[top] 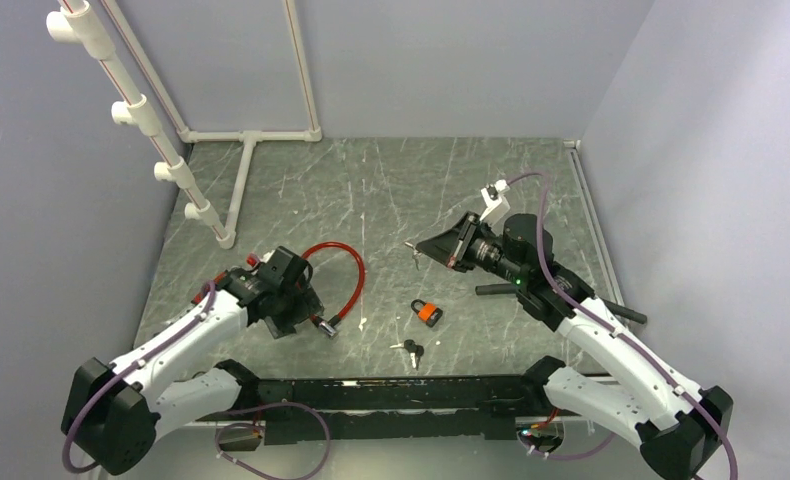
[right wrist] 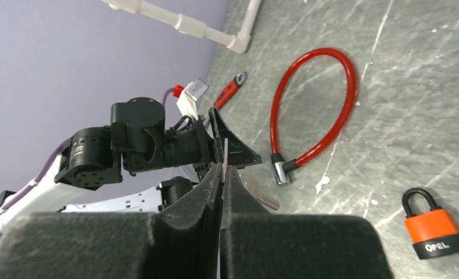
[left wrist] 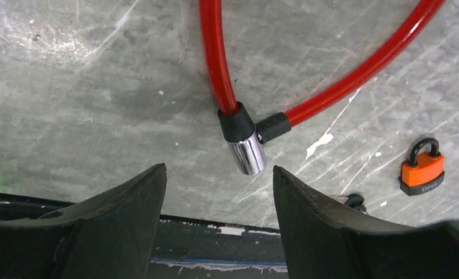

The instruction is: Unlock with the key

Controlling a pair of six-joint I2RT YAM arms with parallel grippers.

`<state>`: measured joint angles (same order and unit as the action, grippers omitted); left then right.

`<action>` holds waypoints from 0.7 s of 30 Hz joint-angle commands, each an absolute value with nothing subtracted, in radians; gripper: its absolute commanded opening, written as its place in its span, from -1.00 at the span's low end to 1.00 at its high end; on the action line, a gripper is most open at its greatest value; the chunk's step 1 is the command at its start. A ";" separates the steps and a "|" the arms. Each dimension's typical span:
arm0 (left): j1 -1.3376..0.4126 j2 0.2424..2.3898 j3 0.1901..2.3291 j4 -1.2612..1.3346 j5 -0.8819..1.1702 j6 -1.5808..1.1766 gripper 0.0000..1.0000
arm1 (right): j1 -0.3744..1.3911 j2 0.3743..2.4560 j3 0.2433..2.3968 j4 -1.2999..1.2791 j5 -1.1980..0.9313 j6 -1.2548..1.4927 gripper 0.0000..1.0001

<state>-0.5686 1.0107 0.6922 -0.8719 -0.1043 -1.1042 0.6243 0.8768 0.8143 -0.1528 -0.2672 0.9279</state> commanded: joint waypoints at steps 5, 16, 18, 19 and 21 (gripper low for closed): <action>-0.557 1.118 0.653 -0.672 -0.152 -1.191 0.39 | 0.621 0.857 0.774 -0.130 -0.226 0.892 -1.00; -0.535 1.306 0.652 -0.600 -0.112 -1.187 0.07 | 0.621 0.841 0.745 -0.142 -0.198 0.873 -1.00; -0.537 1.323 0.632 -0.574 -0.089 -1.193 0.00 | 0.620 0.837 0.747 -0.152 -0.189 0.863 -1.00; -0.536 1.334 0.623 -0.557 -0.077 -1.193 -0.07 | 0.620 0.834 0.747 -0.155 -0.184 0.860 -1.00; -0.537 1.364 0.619 -0.537 -0.053 -1.187 -0.15 | 0.620 0.832 0.748 -0.161 -0.177 0.854 -1.00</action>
<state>-0.5362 1.3094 0.6430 -0.6136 -0.1089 -1.1687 0.6231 0.8589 0.7410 -0.1768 -0.2085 0.8814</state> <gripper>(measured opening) 0.460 0.027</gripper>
